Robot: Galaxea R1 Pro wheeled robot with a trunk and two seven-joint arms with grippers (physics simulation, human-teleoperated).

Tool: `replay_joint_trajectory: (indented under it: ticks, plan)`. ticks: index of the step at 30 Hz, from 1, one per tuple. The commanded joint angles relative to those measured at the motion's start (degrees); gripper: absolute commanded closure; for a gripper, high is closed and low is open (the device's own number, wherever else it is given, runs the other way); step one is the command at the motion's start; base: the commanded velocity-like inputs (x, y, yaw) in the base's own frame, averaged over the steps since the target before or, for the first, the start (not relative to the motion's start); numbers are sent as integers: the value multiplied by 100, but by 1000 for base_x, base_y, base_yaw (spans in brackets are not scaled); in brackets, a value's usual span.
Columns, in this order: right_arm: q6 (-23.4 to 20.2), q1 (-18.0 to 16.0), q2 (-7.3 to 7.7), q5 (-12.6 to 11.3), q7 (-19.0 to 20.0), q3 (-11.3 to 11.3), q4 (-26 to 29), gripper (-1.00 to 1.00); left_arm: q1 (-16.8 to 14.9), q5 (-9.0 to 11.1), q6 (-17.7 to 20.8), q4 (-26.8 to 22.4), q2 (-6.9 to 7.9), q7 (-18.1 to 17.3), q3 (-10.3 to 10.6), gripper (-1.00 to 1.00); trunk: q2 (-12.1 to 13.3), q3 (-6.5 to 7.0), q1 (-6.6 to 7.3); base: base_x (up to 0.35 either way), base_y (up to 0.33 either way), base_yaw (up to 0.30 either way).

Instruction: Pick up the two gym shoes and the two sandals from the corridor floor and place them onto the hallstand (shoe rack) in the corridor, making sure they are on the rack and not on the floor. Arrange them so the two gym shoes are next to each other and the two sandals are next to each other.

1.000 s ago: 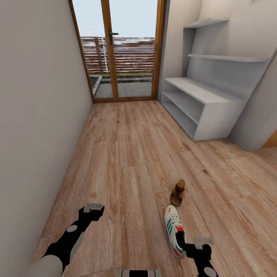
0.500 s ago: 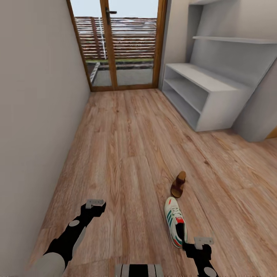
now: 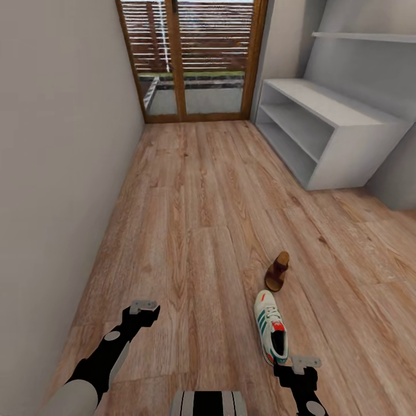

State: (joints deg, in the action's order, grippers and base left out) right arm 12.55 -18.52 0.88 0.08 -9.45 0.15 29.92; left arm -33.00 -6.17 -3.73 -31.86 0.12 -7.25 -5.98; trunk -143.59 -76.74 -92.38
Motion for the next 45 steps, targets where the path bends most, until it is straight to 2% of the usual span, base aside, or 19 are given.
replay_joint_trajectory:
  ticks: [1,26,45]
  plan:
    - [17,-2,0,1,-13,2,-4,-100,-2,-60,-23,4,-5,-45,-44,-100,-1,-5,1,0,0,43]
    - [19,-2,0,1,-13,2,-4,-100,14,-60,-76,-8,-3,-47,-43,-100,-1,-12,1,1,0,6]
    - [19,-2,0,1,-13,2,-4,-100,13,-60,-84,-2,-12,-45,-47,-100,-1,-12,1,83,41,0]
